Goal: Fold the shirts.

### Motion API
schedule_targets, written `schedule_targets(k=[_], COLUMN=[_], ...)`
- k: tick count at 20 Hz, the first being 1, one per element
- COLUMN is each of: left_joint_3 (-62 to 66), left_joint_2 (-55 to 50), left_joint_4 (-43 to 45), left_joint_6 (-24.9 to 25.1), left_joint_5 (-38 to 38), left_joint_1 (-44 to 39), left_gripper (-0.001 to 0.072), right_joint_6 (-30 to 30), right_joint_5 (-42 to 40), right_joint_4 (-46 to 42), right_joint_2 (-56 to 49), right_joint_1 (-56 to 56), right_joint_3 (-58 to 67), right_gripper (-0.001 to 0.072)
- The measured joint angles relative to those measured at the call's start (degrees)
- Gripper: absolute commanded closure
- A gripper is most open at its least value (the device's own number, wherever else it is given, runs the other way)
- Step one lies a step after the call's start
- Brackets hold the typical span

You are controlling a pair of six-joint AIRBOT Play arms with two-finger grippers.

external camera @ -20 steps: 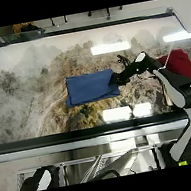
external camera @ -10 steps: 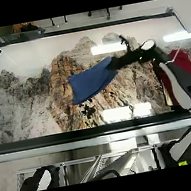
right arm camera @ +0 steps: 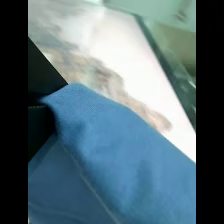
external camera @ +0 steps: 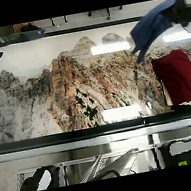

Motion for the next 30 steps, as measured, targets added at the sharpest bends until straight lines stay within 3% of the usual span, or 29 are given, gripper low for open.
schedule_targets(k=[5,9,13,19,20,22,30], left_joint_3=[0.00,0.00,0.00,0.00,0.00,0.00,0.00], left_joint_2=[0.02,0.02,0.00,0.02,0.00,0.02,-0.20], left_joint_4=[-0.02,-0.04,-0.04,-0.04,-0.04,-0.04,-0.02], left_joint_6=[-0.81,-1.51,-2.14,-2.27,-2.27,-2.27,-2.25], left_joint_5=[-0.22,-0.22,-0.42,-1.77,-2.08,-2.82,-3.85], left_joint_1=[0.00,0.00,0.00,0.00,0.00,0.00,0.00], left_gripper=[0.0687,0.0687,0.0687,0.0687,0.0687,0.0687,0.0687], right_joint_6=[12.31,18.10,20.98,22.14,22.21,21.77,13.05], right_joint_5=[6.75,5.40,4.09,3.39,3.43,4.15,6.27], right_joint_4=[-15.32,-28.39,-36.13,-39.36,-39.80,-40.61,-45.55], right_joint_2=[8.87,19.52,27.56,32.11,32.35,32.61,34.75], right_joint_1=[-9.33,-11.65,-12.26,-12.46,-12.46,-12.46,-12.46], right_joint_3=[-4.31,-15.17,-25.64,-41.83,-44.35,-47.95,-49.90], right_gripper=[0.0702,0.0701,0.0700,0.0691,0.0608,-0.0001,0.0006])
